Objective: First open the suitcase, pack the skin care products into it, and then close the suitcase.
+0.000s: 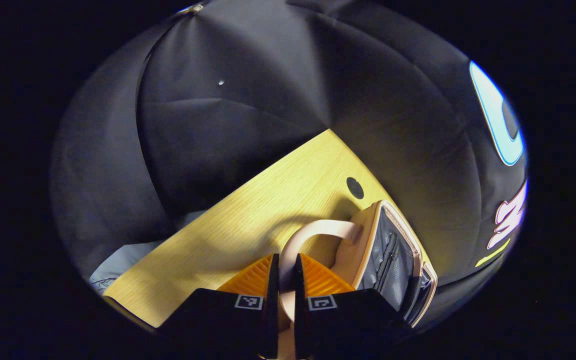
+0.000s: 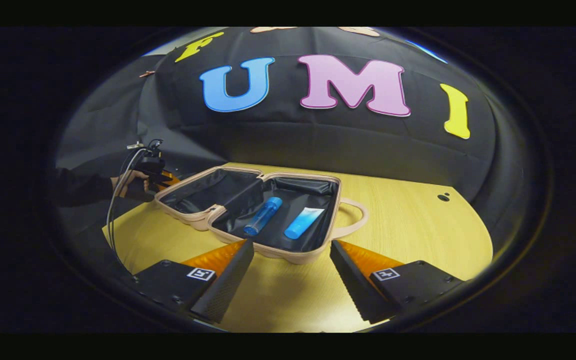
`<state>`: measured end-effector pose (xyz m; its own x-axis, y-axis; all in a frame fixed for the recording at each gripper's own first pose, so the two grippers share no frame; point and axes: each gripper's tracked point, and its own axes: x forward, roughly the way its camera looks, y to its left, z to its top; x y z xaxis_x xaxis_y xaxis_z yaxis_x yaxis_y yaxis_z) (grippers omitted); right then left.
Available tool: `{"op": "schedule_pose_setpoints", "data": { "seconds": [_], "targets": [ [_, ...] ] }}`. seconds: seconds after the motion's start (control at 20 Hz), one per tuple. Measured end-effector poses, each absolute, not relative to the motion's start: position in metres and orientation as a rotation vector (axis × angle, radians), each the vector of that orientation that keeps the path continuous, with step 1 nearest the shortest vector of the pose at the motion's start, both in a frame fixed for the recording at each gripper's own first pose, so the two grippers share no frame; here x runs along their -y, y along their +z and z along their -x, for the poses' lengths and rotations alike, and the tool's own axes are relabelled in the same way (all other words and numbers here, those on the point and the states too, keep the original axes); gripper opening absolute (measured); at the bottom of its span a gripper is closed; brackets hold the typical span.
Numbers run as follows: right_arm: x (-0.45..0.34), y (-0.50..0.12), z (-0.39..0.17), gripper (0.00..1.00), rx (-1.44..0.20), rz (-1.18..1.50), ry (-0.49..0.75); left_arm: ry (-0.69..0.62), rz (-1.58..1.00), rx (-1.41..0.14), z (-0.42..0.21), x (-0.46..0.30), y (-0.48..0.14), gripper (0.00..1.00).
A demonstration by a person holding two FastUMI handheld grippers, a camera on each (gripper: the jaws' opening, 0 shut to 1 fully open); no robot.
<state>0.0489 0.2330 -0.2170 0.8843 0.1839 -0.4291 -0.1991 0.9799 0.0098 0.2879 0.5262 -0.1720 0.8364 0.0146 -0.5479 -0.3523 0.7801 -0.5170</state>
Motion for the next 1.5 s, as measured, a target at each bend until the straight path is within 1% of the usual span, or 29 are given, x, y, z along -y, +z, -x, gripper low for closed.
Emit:
{"op": "schedule_pose_setpoints", "data": {
  "seconds": [0.15, 0.2, 0.25, 0.4, 0.55, 0.65, 0.85, 1.0, 1.15, 1.35, 1.5],
  "targets": [
    [-0.221, -0.214, -0.052, 0.98, -0.447, 0.047, 0.175, 0.208, 0.54, -0.512, -0.28, -0.519, -0.143, 0.1],
    [-0.216, -0.209, -0.054, 0.98, -0.441, 0.047, 0.165, 0.206, 0.488, -0.49, -0.277, -0.519, -0.129, 0.09],
    [-0.21, -0.202, -0.057, 0.97, -0.422, 0.039, 0.151, 0.197, 0.432, -0.463, -0.272, -0.514, -0.111, 0.07],
    [-0.196, -0.176, -0.062, 0.98, -0.379, 0.019, 0.118, 0.16, 0.318, -0.391, -0.255, -0.477, -0.038, 0.06],
    [-0.178, -0.148, -0.07, 0.98, -0.344, -0.011, 0.082, 0.067, 0.294, -0.317, -0.235, -0.415, 0.041, 0.06],
    [-0.166, -0.128, -0.073, 0.98, -0.317, -0.032, 0.068, -0.015, 0.27, -0.3, -0.224, -0.361, 0.064, 0.06],
    [-0.134, -0.08, -0.071, 0.97, -0.215, -0.022, 0.042, -0.084, 0.119, -0.292, -0.216, -0.27, 0.089, 0.06],
    [-0.106, -0.058, -0.068, 0.97, -0.176, -0.002, 0.033, -0.128, 0.088, -0.284, -0.207, -0.196, 0.093, 0.06],
    [-0.08, -0.041, -0.065, 0.98, -0.168, -0.044, 0.026, -0.17, 0.079, -0.293, -0.203, -0.132, 0.079, 0.06],
    [-0.042, -0.026, -0.06, 0.98, -0.124, -0.022, 0.021, -0.21, 0.116, -0.305, -0.207, -0.058, 0.034, 0.06],
    [-0.024, -0.032, -0.058, 0.98, -0.139, -0.003, 0.041, -0.257, 0.182, -0.383, -0.218, -0.002, -0.021, 0.06]
  ]
}}
